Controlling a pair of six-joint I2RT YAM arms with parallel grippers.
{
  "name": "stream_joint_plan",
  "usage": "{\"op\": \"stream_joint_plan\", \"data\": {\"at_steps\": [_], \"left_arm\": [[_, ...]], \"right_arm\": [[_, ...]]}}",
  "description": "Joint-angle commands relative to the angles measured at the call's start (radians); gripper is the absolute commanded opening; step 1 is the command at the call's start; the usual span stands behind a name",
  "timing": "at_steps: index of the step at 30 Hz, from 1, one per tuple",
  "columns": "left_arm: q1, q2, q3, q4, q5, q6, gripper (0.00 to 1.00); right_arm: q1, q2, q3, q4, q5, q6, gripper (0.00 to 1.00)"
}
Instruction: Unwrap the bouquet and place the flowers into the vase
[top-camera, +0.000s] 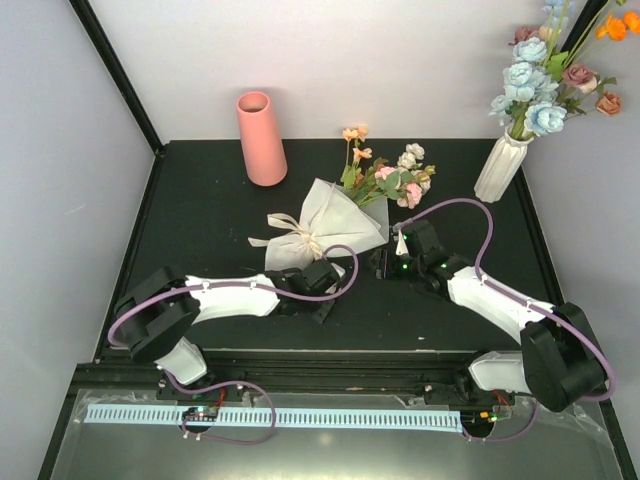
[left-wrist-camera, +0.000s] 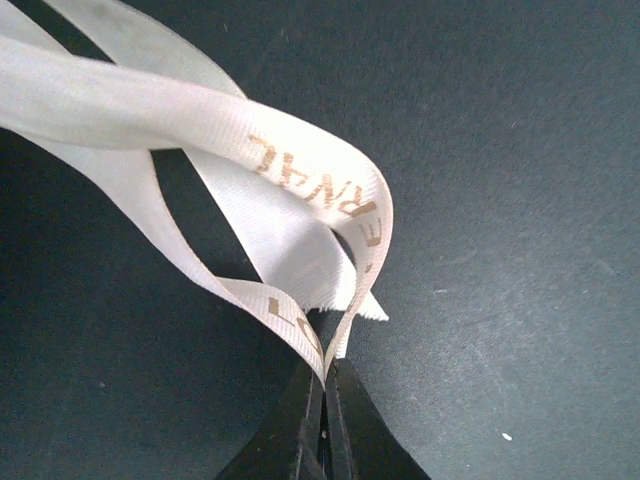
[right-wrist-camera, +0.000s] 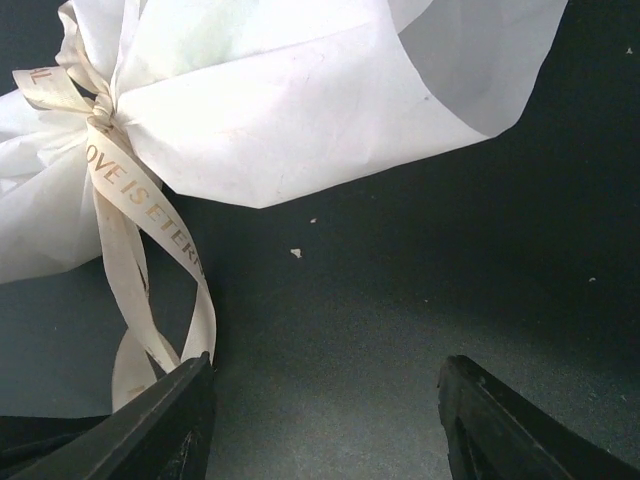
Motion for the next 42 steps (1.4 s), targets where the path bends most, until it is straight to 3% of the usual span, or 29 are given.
{"op": "stream_joint_plan", "data": {"at_steps": [1,15,30,34,39,40,42], "left_arm": [[-0.007,-0.079,0.005,0.036,-0.054,-0.016,0.02],[0.039,-0.298,-0.051,-0.124,-0.258,-0.134,0.02],[0.134,-0.372,-0.197,-0.096,-0.219,-0.182,0.02],[0.134,-0.370,-0.204,-0.096,-0.200,-0.179,0.02],[0.134,-0.426,-0.219,-0.074,-0.143,-0.138,0.03],[0.134,-0.442,-0.219,-0.079,-0.143,-0.136,0.10],[0.134,-0.483,-0.213,-0.096,-0.147,-0.133,0.53]], "right_arm": [[0.001,-0.008,-0.013,0.015,0.004,-0.022,0.63],[0.031,0.045,-0.045,0.147,-0.138,-0.062,0.62],[0.175,0.317,0.125,0.211,-0.178,-0.118,0.61],[0.192,0.400,0.187,0.193,-0.167,-0.131,0.55],[0.207,0.472,0.245,0.183,-0.178,-0.139,0.40],[0.208,0.482,0.251,0.181,-0.178,-0.142,0.36],[0.209,0.495,0.262,0.170,-0.166,-0.142,0.25]]}}
